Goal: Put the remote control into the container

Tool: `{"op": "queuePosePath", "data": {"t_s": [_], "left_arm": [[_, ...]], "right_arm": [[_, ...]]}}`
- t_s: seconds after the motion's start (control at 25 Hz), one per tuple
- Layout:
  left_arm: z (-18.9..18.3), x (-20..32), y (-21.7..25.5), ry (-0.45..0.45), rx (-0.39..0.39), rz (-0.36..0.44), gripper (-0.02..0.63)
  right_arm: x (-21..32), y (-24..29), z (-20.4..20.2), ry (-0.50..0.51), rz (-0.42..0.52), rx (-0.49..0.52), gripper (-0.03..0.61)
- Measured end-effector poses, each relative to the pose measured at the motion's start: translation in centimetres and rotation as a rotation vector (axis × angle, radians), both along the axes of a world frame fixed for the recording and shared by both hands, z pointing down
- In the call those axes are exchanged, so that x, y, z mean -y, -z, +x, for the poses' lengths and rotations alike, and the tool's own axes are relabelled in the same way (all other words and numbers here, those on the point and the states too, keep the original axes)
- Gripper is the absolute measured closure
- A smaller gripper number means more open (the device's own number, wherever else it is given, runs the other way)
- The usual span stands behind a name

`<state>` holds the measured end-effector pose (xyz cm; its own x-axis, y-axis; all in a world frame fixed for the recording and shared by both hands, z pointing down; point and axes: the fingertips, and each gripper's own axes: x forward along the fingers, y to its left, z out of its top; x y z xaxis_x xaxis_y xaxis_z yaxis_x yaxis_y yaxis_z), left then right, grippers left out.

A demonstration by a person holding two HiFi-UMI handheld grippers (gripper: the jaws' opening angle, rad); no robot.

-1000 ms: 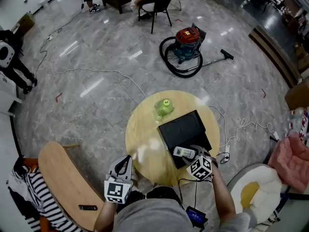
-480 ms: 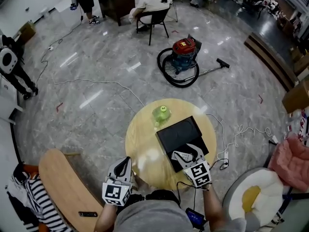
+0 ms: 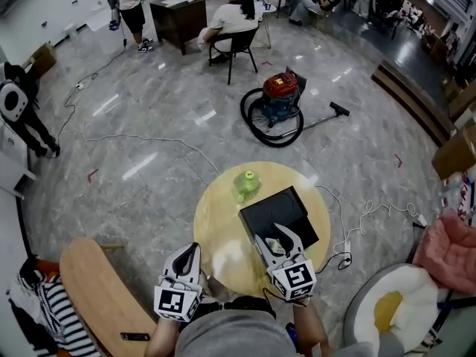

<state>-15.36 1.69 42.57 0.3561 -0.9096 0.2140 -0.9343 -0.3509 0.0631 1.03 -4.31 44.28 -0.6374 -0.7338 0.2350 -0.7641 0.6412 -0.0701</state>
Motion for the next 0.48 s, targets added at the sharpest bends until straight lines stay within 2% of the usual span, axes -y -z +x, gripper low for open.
{"op": "queuePosePath", "data": {"t_s": [0.08,0.2,0.36,0.48], "left_arm": [[-0.1,-0.4,0.7,0.005,0.005,0.013,0.606],[-0.5,-1.1,1.4,0.011,0.004,0.028,0.606],[-0.9,-1.5,2.2,0.02,-0.001,0.047,0.606],[-1.3,-2.0,2.5,0.027,0.0,0.056,0.606]], "right_arm": [[-0.7,1.2,-0.6,0.007,0.028,0.022,0.403],[-1.9,2.5,-1.7,0.01,0.057,0.048,0.48],[-3.0,3.3,-3.2,0.032,0.08,0.058,0.541],[-4.0,3.5,-4.3,0.059,0.088,0.066,0.558]]}}
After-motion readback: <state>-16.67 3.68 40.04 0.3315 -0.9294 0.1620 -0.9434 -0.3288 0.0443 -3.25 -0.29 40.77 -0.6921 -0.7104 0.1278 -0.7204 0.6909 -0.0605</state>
